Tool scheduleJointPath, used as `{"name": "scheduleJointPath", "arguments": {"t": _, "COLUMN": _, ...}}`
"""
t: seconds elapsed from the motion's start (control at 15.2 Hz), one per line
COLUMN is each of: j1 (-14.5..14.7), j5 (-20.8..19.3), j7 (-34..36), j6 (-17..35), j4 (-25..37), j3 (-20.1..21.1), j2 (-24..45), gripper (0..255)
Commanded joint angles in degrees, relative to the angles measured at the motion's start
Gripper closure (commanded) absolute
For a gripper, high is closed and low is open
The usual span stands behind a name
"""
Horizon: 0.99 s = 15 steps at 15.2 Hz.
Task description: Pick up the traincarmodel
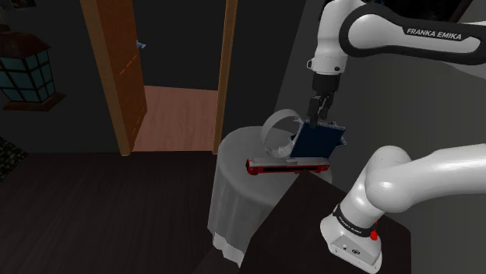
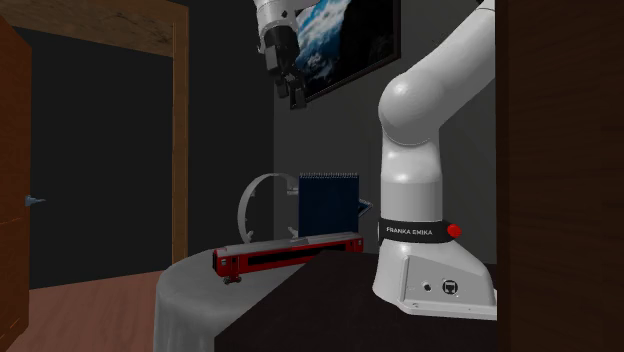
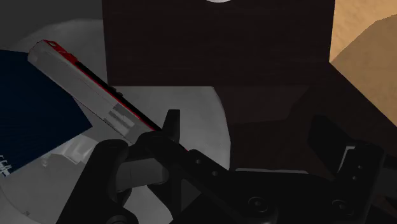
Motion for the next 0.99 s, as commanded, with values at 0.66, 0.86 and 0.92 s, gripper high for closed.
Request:
{"name": "scheduleJointPath", "arguments": {"t": 0.66, "j1": -0.4, "j5": -12.4, "j7": -23.3, "j6": 15.2, "j4": -15.8, "j3": -14.2, "j2": -3.8, "gripper": 0}}
{"name": "scheduleJointPath", "arguments": {"t": 0.86, "j1": -0.8, "j5": -16.5, "j7": -30.2, "j6": 21.2, "j4": -18.7, "j3": -19.3, "j2": -1.9, "gripper": 0}}
{"name": "scheduleJointPath", "arguments": {"t": 0.92, "j1": -0.9, "j5": -17.9, "j7": -32.5, "j6": 23.3, "j4": -19.4, "j3": -21.2, "j2": -0.8, "gripper": 0}}
